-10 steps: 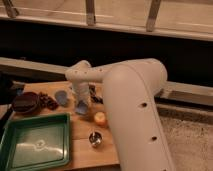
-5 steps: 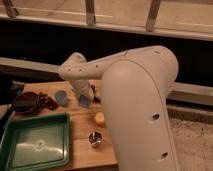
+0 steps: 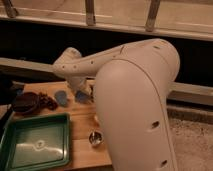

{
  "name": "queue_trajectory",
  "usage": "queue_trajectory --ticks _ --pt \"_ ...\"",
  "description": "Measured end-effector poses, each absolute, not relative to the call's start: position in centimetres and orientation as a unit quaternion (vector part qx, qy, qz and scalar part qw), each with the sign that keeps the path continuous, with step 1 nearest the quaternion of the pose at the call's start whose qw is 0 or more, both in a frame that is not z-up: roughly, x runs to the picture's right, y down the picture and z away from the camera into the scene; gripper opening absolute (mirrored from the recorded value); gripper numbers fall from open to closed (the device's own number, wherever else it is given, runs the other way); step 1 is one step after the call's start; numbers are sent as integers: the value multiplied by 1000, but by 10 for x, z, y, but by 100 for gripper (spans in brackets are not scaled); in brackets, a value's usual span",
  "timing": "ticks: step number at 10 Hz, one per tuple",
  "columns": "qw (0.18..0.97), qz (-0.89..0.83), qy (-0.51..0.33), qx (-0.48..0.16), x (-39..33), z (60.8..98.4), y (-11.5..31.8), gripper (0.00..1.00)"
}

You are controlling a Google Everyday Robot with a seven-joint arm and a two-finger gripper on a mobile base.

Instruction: Place sponge in plastic cup

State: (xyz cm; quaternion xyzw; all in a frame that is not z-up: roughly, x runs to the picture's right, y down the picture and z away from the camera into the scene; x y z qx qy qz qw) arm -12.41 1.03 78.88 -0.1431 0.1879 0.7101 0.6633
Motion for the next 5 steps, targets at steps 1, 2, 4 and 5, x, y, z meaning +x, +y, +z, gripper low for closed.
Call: queue_trajectory --ticks 1,2,4,5 --pt "672 701 179 -154 -136 789 7 0" --pt "681 690 172 -172 -145 795 5 0" --pt "692 669 163 -216 -166 809 1 0" --pt "699 653 160 -245 -182 818 2 0"
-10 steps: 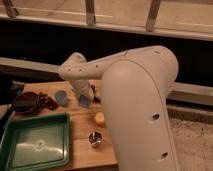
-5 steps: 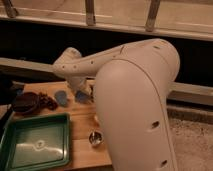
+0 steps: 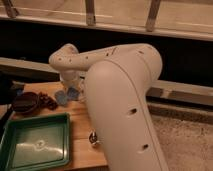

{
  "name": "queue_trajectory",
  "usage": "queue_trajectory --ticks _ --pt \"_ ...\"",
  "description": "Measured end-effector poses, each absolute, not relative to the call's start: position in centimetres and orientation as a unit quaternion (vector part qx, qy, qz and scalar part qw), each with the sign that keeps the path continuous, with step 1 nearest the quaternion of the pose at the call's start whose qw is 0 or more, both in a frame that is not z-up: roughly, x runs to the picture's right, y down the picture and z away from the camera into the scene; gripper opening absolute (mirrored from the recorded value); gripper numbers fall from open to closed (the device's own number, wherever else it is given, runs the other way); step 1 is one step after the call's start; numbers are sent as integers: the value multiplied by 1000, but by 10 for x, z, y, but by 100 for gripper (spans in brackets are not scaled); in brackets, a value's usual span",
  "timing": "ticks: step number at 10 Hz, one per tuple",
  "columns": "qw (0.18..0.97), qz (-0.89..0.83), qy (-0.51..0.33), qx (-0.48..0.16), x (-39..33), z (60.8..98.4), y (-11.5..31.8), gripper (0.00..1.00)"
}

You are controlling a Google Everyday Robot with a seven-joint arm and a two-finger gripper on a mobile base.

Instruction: Place sponge in plastic cup

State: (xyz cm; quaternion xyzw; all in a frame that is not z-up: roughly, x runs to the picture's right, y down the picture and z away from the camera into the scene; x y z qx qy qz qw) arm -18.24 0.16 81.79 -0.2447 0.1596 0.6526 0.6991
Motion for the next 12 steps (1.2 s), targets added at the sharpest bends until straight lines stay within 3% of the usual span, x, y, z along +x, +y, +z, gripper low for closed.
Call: queue_trajectory --ticks 7,12 --pt "705 608 126 -342 -211 835 8 0" --pt "668 579 4 -468 -215 832 5 0"
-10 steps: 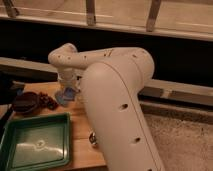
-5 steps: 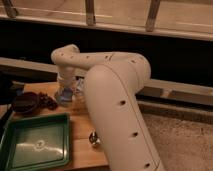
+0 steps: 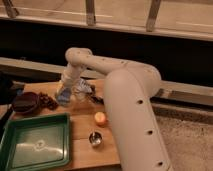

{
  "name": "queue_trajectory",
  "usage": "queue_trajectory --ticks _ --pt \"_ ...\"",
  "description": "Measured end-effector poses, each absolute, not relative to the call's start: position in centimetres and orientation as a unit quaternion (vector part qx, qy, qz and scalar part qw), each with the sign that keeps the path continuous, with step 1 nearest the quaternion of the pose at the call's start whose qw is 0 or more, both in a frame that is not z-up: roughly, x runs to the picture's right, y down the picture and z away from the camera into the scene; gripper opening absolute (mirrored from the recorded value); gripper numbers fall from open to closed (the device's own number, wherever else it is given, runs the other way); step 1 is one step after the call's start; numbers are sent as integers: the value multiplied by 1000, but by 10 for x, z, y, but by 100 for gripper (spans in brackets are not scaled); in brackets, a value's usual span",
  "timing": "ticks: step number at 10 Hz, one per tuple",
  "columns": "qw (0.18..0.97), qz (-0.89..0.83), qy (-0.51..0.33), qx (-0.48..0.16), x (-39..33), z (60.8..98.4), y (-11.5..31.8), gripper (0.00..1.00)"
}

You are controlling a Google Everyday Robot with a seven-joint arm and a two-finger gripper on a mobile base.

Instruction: Place sponge in plastic cup

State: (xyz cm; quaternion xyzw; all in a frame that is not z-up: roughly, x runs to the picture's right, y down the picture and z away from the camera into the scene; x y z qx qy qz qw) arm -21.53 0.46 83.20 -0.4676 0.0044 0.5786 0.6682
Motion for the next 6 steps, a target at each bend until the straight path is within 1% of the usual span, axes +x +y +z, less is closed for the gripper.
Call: queue_trajectory --ticks 1,3,6 --pt "656 571 -30 -492 -216 829 1 0" --pt "645 566 -59 -509 -214 826 -3 0" --pt "644 563 -63 -513 -218 825 -2 0"
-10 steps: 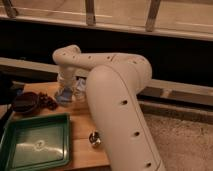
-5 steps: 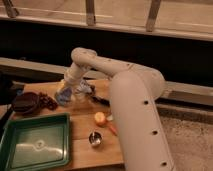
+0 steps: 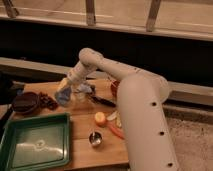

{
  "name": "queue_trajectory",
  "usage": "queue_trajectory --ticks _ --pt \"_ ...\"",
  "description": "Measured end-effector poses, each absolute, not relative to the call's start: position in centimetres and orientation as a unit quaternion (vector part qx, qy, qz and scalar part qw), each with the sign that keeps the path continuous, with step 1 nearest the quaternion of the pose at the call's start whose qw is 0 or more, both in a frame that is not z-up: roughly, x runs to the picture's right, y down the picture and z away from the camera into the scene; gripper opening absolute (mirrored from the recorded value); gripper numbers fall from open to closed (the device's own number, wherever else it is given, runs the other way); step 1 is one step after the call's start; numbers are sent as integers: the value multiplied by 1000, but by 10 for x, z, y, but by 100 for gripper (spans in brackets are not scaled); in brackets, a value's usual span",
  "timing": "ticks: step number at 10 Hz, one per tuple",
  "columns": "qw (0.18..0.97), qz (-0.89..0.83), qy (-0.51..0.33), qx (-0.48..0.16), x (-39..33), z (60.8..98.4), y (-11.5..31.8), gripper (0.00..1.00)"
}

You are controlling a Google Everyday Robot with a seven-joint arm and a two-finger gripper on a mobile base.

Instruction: Place sponge in plastic cup

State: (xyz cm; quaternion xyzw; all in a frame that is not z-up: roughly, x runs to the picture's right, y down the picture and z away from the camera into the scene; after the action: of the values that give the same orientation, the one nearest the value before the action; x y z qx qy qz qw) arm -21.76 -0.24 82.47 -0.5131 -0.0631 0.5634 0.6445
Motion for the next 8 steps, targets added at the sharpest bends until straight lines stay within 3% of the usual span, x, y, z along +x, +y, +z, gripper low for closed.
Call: queue_trajectory --ticks 8 --pt "702 516 -8 -491 -270 835 -20 0"
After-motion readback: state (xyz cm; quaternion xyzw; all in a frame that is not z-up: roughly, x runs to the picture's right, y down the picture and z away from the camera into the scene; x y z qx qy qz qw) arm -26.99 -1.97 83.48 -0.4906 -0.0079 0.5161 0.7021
